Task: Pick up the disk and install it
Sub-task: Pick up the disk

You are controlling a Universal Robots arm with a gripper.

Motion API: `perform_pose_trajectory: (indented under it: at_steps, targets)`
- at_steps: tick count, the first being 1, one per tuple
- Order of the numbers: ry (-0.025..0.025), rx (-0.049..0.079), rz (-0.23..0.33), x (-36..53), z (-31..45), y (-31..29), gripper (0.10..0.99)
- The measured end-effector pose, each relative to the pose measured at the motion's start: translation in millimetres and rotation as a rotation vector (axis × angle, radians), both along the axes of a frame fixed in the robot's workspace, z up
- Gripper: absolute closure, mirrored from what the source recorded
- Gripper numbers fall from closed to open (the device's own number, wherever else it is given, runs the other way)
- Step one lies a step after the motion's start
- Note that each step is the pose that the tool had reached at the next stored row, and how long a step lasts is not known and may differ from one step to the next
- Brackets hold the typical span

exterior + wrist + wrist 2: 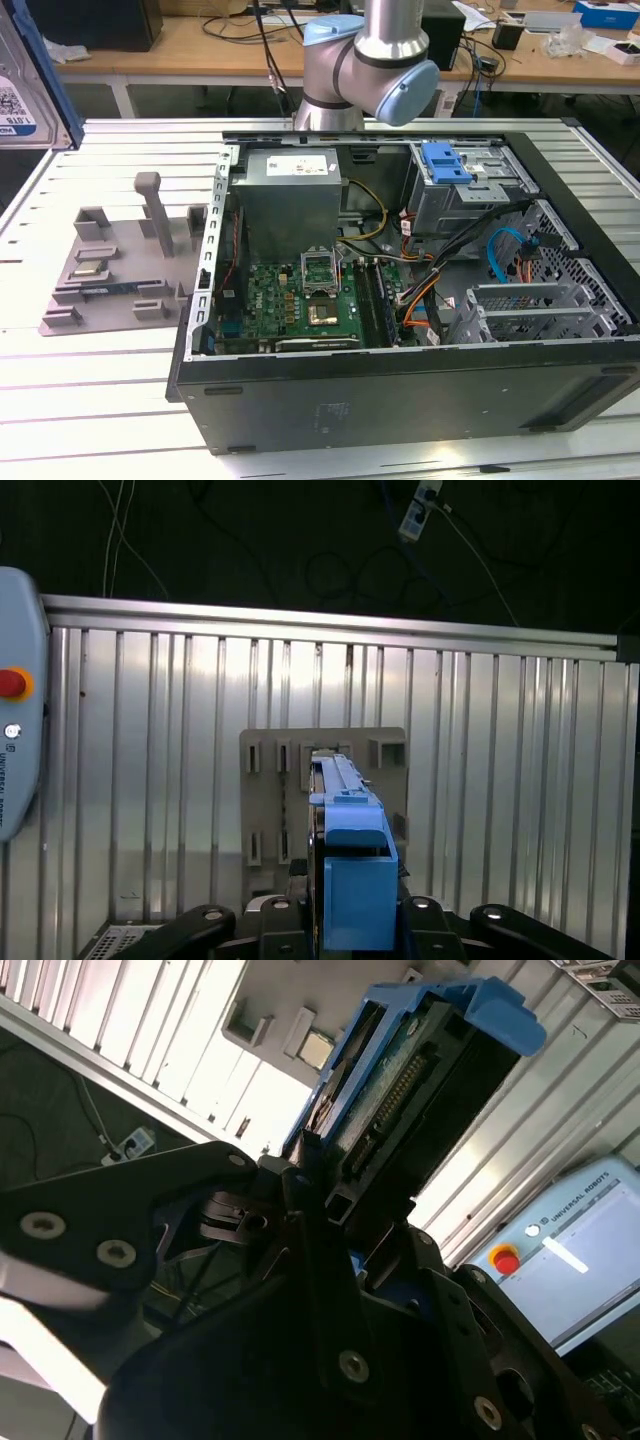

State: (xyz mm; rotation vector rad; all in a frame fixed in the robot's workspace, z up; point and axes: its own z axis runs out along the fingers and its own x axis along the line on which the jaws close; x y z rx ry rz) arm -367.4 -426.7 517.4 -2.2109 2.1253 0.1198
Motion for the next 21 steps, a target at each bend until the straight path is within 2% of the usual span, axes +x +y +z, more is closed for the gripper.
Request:
perform_pose_trajectory:
  at_steps: [21]
  targets:
    - [0.0000, 0.000, 0.000, 0.0, 0.0, -37.0, 0.718]
